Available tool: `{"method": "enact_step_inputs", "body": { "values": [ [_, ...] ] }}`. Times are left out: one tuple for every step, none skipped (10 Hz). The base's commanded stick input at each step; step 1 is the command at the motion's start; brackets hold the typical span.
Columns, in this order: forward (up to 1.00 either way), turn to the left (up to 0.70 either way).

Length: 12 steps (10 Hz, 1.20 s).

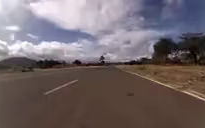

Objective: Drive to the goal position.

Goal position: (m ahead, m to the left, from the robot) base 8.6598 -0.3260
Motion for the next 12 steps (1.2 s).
{"method": "enact_step_inputs", "body": {
  "values": [
    [0.7, 0.0],
    [0.7, 0.0],
    [0.7, 0.0],
    [0.7, 0.0],
    [0.7, 0.0],
    [0.7, 0.0],
    [0.7, 0.0],
    [0.7, 0.0],
    [0.7, 0.0],
    [0.7, 0.0],
    [0.7, 0.0],
    [0.7, 0.0]
  ]
}}
